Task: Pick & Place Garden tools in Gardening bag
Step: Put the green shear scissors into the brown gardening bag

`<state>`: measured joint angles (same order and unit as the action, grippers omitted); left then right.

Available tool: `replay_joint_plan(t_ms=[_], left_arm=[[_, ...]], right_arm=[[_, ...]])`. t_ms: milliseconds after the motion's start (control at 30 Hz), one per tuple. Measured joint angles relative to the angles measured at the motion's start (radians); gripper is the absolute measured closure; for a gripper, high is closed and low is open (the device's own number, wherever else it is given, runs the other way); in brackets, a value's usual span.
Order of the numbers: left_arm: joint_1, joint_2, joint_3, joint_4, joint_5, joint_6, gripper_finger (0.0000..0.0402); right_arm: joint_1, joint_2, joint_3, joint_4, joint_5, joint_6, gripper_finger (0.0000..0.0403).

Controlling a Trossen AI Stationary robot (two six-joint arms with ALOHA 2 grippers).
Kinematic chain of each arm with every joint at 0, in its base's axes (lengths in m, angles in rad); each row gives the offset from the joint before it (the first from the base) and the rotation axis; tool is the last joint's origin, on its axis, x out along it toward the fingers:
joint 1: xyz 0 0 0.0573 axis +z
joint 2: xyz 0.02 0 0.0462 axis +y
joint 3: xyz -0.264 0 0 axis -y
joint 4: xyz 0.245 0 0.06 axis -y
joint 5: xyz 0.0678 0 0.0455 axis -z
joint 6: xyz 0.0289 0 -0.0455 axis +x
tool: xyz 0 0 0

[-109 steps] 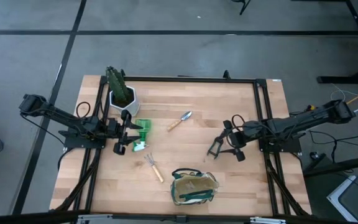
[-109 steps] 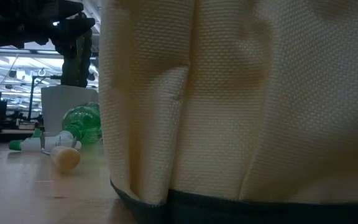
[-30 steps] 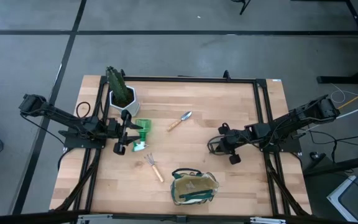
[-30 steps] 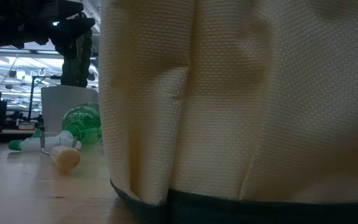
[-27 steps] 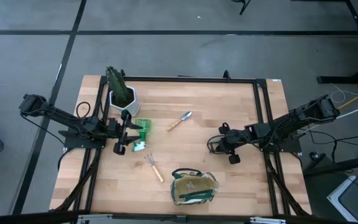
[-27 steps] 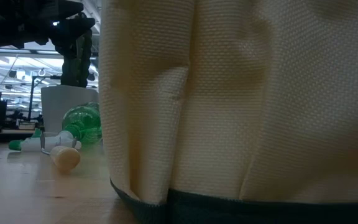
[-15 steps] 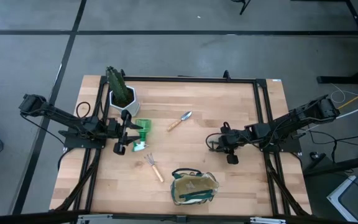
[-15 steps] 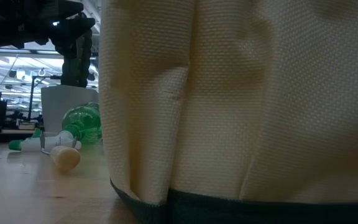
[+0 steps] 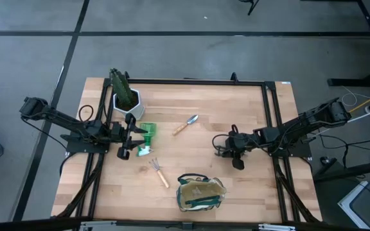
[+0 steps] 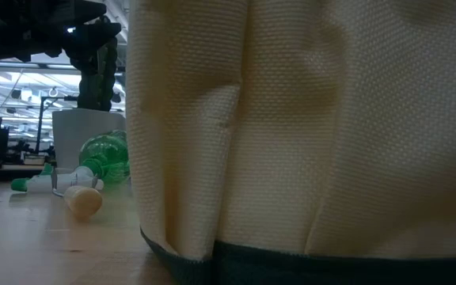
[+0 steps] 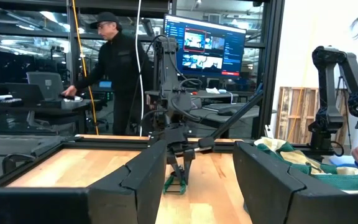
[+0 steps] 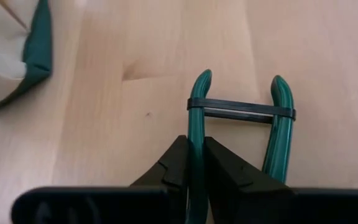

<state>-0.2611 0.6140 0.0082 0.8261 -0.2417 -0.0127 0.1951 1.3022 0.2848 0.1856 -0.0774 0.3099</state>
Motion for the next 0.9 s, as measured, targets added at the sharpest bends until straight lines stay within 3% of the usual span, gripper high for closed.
replay_joint_plan(t_ms=[367, 700, 900], left_arm=[[0.0, 0.0, 0.0, 0.0, 0.0, 0.0, 0.0219], [0.0, 0.0, 0.0, 0.0, 0.0, 0.0, 0.0219], [0.0, 0.0, 0.0, 0.0, 0.0, 0.0, 0.0219]], right_arm=[[0.0, 0.0, 0.059, -0.041, -0.004, -0.039, 0.0361], [0.0, -0.001, 0.192, -0.241, 0.0, -0.132, 0.0361], [-0.001, -0.001, 0.263, -0.353, 0.055, -0.184, 0.0361]])
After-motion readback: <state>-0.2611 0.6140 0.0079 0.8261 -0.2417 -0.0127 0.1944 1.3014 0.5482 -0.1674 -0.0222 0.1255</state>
